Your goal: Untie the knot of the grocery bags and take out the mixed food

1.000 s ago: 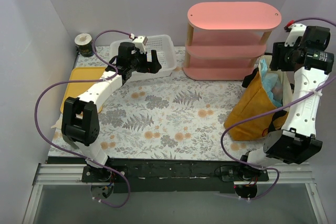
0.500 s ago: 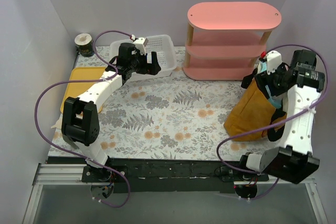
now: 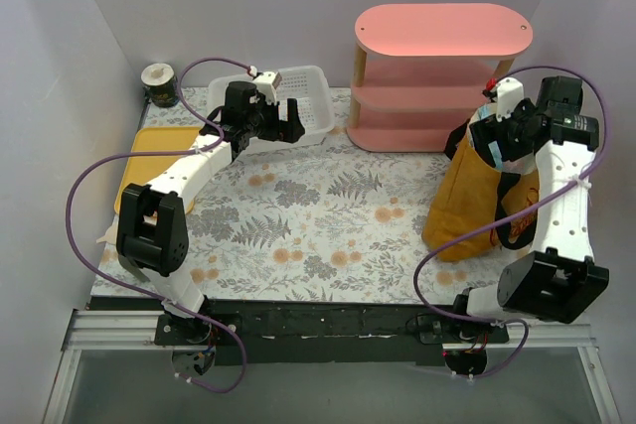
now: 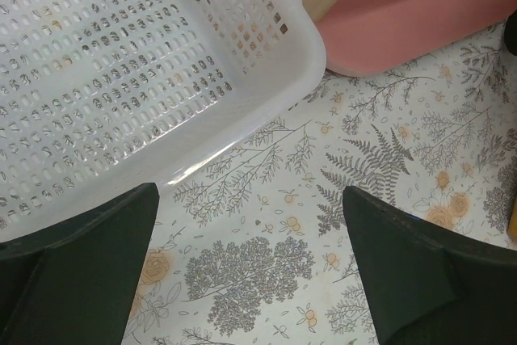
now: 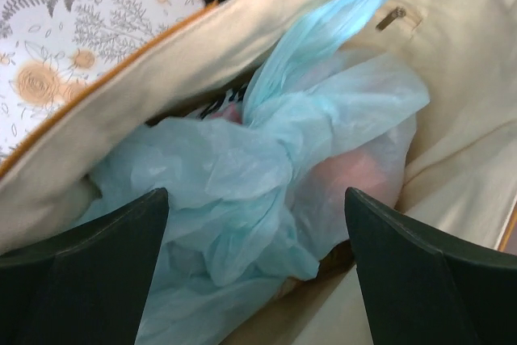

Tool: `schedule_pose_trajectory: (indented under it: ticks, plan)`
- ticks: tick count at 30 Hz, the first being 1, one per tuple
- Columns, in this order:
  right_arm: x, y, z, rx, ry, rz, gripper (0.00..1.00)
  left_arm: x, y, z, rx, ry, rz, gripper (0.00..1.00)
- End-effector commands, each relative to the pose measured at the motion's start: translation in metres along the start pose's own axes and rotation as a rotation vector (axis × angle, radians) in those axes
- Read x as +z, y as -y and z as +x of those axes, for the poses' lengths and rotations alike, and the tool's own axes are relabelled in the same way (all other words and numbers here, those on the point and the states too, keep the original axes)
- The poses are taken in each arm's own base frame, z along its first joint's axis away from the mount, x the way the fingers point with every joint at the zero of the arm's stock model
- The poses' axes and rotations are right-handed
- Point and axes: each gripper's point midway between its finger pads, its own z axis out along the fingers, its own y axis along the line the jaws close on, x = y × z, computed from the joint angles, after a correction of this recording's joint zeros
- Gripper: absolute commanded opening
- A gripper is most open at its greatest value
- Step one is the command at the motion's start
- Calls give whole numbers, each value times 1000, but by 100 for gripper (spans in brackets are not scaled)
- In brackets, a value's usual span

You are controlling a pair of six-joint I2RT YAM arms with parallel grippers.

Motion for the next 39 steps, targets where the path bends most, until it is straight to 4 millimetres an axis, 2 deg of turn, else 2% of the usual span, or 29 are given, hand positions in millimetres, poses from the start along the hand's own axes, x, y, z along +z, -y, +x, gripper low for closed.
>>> schedule_pose_trajectory:
  ticks: [1,5,9,12,15,16,18,20,21,22,23,24,26,27,29,30,32,33,36,37,39]
  plan:
    - [-1,17,-36,35,87,27,98,-6,4,-5,34,23,6,98]
    - [14,8,-31,83,53,-55,98,-6,2,-2,30,19,-1,98]
    - [31,5,-17,121,10,-79,98,-7,2,1,22,12,-4,98]
    - [41,11,0,141,-36,-27,98,-6,1,4,24,3,-7,98]
    - [54,17,26,169,-116,30,98,-5,0,6,22,-4,-10,98]
    - [60,12,38,178,-146,17,98,-5,0,6,24,-6,-8,98]
    - [65,11,48,186,-175,22,98,-3,0,7,15,-9,-7,98]
    - [69,8,54,196,-186,19,90,-2,1,7,14,-10,-2,98]
    - [69,10,52,189,-176,24,80,-1,1,7,12,-12,0,98]
    - [69,10,51,187,-171,25,55,-1,1,7,13,-12,1,98]
    - [66,15,46,181,-158,42,41,-2,1,7,12,-10,2,98]
    - [61,20,41,175,-140,70,20,-2,1,6,17,-8,-1,98]
    - [49,34,28,158,-105,144,5,-2,-1,7,19,-12,-6,98]
    - [36,40,18,151,-66,187,1,-2,-1,6,22,-12,-6,98]
    - [16,49,-9,123,36,233,1,-2,-1,8,19,-16,-7,98]
    - [-8,54,-33,96,118,270,1,-2,0,8,20,-18,-4,98]
    - [-31,56,-56,75,199,298,1,-1,0,8,15,-20,-2,98]
    - [-56,60,-78,54,267,335,1,1,1,9,12,-24,3,98]
    - [-86,63,-103,32,347,367,1,2,3,9,3,-26,12,98]
    - [-110,65,-121,13,405,400,1,1,3,8,1,-24,16,98]
    - [-127,68,-139,-7,460,416,1,3,4,8,0,-25,17,98]
